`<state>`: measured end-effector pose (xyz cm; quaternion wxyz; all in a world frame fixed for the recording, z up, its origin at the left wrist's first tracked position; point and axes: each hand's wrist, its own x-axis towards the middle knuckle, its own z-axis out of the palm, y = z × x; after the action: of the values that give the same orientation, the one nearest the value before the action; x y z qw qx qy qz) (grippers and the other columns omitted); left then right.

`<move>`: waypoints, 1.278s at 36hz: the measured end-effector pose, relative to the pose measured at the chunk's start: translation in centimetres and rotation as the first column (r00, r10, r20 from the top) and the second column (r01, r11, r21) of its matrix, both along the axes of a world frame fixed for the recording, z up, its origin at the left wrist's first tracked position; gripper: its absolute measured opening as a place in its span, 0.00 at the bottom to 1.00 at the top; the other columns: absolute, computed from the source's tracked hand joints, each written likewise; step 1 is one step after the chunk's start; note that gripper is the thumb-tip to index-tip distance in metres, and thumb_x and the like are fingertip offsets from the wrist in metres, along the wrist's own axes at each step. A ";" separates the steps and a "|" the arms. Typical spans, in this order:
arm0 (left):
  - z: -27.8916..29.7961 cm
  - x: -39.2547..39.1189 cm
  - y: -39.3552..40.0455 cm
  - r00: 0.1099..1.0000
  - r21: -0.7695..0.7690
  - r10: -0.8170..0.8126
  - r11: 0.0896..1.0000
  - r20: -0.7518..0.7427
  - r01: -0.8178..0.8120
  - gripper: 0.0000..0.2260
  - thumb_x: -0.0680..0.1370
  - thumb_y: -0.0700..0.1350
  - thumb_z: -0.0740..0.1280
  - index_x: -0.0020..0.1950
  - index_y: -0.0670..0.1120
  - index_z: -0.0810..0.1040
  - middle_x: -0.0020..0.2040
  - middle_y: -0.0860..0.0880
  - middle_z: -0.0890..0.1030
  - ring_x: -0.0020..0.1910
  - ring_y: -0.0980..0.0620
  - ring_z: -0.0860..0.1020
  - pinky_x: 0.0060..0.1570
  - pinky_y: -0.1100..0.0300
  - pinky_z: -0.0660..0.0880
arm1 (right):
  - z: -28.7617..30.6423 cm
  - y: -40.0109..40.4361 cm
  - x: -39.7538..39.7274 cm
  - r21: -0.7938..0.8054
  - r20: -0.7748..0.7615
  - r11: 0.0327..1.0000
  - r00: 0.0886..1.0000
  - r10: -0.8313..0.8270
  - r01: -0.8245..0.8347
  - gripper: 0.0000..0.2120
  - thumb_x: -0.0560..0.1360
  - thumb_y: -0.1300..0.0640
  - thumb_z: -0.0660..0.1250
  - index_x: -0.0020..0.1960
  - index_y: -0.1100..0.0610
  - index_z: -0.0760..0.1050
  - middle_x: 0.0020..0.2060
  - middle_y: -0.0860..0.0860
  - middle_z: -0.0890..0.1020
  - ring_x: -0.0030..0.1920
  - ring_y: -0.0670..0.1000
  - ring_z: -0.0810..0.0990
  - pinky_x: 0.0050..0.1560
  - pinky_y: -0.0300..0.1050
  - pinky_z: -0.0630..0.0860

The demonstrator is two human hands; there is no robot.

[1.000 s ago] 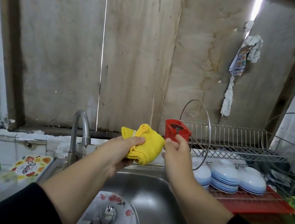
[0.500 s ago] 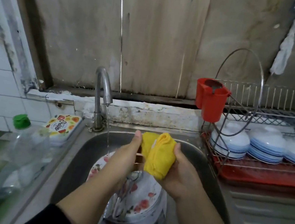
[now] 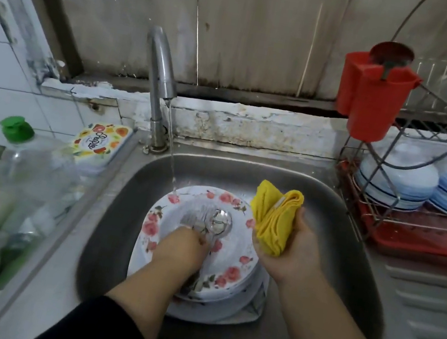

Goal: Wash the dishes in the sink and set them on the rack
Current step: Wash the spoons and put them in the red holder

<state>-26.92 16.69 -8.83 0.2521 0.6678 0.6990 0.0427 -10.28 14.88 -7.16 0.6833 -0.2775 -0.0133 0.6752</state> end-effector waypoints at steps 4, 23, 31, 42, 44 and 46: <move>-0.8 0.5 0.3 0.984 -0.002 -0.053 0.999 -0.170 0.053 0.15 0.80 0.52 0.58 0.57 0.45 0.80 0.57 0.46 0.78 0.55 0.47 0.76 0.47 0.58 0.70 | 0.2 -0.2 -0.3 0.025 -0.078 0.999 0.996 0.048 -0.047 0.29 0.80 0.41 0.51 0.46 0.61 0.82 0.43 0.58 0.85 0.40 0.57 0.85 0.47 0.52 0.77; 0.3 0.0 -0.2 0.998 -0.056 0.030 0.998 -0.059 -0.033 0.14 0.80 0.52 0.59 0.44 0.45 0.80 0.39 0.49 0.78 0.39 0.50 0.74 0.30 0.61 0.64 | 1.6 -1.0 -0.9 -0.114 0.024 0.993 1.000 0.008 -0.005 0.25 0.80 0.41 0.54 0.46 0.61 0.78 0.35 0.60 0.84 0.46 0.58 0.79 0.42 0.50 0.72; 2.4 -0.4 -0.8 0.991 -0.244 0.018 0.970 0.132 0.015 0.22 0.79 0.57 0.61 0.63 0.42 0.77 0.58 0.44 0.78 0.57 0.47 0.76 0.55 0.60 0.69 | 2.2 -1.3 -0.8 -0.019 -0.049 1.000 0.999 -0.014 0.013 0.24 0.79 0.40 0.54 0.48 0.58 0.78 0.38 0.61 0.84 0.47 0.62 0.78 0.49 0.57 0.72; 4.6 -1.3 -1.8 0.827 -0.165 0.128 0.985 0.547 -0.043 0.09 0.81 0.42 0.59 0.45 0.43 0.77 0.26 0.52 0.78 0.28 0.51 0.70 0.32 0.59 0.69 | 2.2 -1.3 0.0 0.185 -0.143 0.975 0.985 -0.096 0.122 0.29 0.80 0.41 0.50 0.40 0.54 0.86 0.45 0.57 0.85 0.48 0.61 0.82 0.44 0.64 0.78; 5.2 -1.1 -2.2 0.761 -0.132 0.156 0.987 0.629 -0.093 0.06 0.81 0.39 0.58 0.49 0.41 0.74 0.29 0.50 0.80 0.26 0.53 0.72 0.27 0.63 0.69 | 2.3 -1.5 0.1 0.193 -0.162 0.969 0.979 -0.125 0.156 0.30 0.80 0.43 0.50 0.36 0.53 0.86 0.43 0.55 0.85 0.45 0.61 0.83 0.41 0.65 0.76; 5.8 -0.9 -2.6 0.740 -0.065 0.122 0.992 0.661 -0.106 0.05 0.82 0.40 0.58 0.49 0.42 0.72 0.31 0.49 0.79 0.24 0.56 0.72 0.25 0.65 0.69 | 2.4 -1.7 0.2 0.173 -0.181 0.969 0.972 -0.147 0.178 0.28 0.80 0.44 0.51 0.37 0.53 0.86 0.43 0.55 0.85 0.51 0.61 0.80 0.47 0.66 0.75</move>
<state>-27.81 14.05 -3.07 0.4886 0.5622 0.6035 0.2846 -10.03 13.20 -4.78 0.7583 -0.1546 0.0031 0.6333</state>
